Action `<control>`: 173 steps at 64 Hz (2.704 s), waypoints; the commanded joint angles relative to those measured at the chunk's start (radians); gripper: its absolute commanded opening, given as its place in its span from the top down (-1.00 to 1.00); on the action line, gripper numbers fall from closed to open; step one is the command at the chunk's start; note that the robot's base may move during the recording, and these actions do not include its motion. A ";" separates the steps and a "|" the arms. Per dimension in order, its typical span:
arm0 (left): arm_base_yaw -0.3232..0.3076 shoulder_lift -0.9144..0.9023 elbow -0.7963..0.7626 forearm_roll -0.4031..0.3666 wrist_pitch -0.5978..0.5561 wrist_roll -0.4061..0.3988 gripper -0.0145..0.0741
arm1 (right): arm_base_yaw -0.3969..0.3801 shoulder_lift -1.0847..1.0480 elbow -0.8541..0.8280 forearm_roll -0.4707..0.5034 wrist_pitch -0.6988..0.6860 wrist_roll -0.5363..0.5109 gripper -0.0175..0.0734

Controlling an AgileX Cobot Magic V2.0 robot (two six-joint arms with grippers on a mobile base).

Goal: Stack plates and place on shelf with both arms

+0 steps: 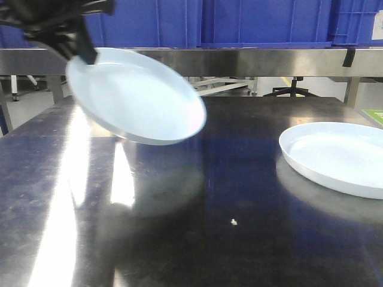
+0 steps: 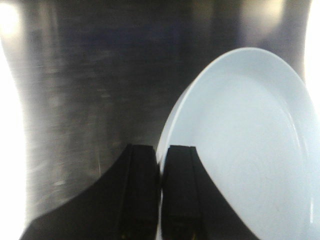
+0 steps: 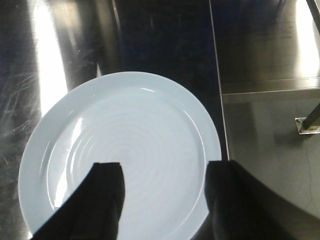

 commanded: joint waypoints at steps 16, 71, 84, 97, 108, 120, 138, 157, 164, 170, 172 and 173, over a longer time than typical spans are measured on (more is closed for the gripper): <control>-0.093 0.118 -0.098 -0.011 -0.086 -0.004 0.44 | -0.003 -0.006 -0.036 -0.003 -0.065 0.003 -0.41; -0.028 0.096 -0.211 0.032 0.106 0.011 0.43 | -0.003 -0.006 -0.036 -0.003 -0.065 0.003 -0.41; 0.088 -0.029 -0.202 0.032 0.134 0.011 0.45 | -0.003 -0.006 -0.036 -0.003 -0.065 0.003 -0.41; 0.179 -0.188 -0.108 0.032 0.092 0.011 0.45 | -0.003 -0.006 -0.036 -0.003 -0.065 0.003 -0.41; 0.240 -0.360 0.098 0.032 0.012 -0.014 0.45 | -0.003 -0.006 -0.036 -0.003 -0.065 0.003 -0.41; 0.262 -0.600 0.408 0.034 -0.107 -0.016 0.45 | -0.003 -0.006 -0.036 -0.003 -0.065 0.003 -0.41; 0.262 -0.896 0.722 0.034 -0.136 -0.016 0.45 | -0.003 -0.006 -0.036 -0.003 -0.065 0.003 -0.41; 0.262 -1.014 0.797 0.076 -0.130 -0.016 0.45 | -0.003 -0.006 -0.036 -0.003 -0.064 0.003 -0.41; 0.262 -1.013 0.797 0.068 -0.142 -0.016 0.45 | -0.003 -0.006 -0.036 -0.003 -0.054 0.003 -0.37; 0.262 -1.013 0.797 0.068 -0.142 -0.016 0.45 | -0.003 -0.006 -0.036 -0.004 -0.026 0.003 -0.06; 0.262 -1.013 0.797 0.068 -0.142 -0.016 0.45 | -0.003 -0.006 -0.036 -0.004 -0.013 0.003 0.13; 0.262 -1.013 0.797 0.068 -0.142 -0.016 0.45 | -0.003 -0.006 -0.036 -0.004 -0.006 0.003 0.25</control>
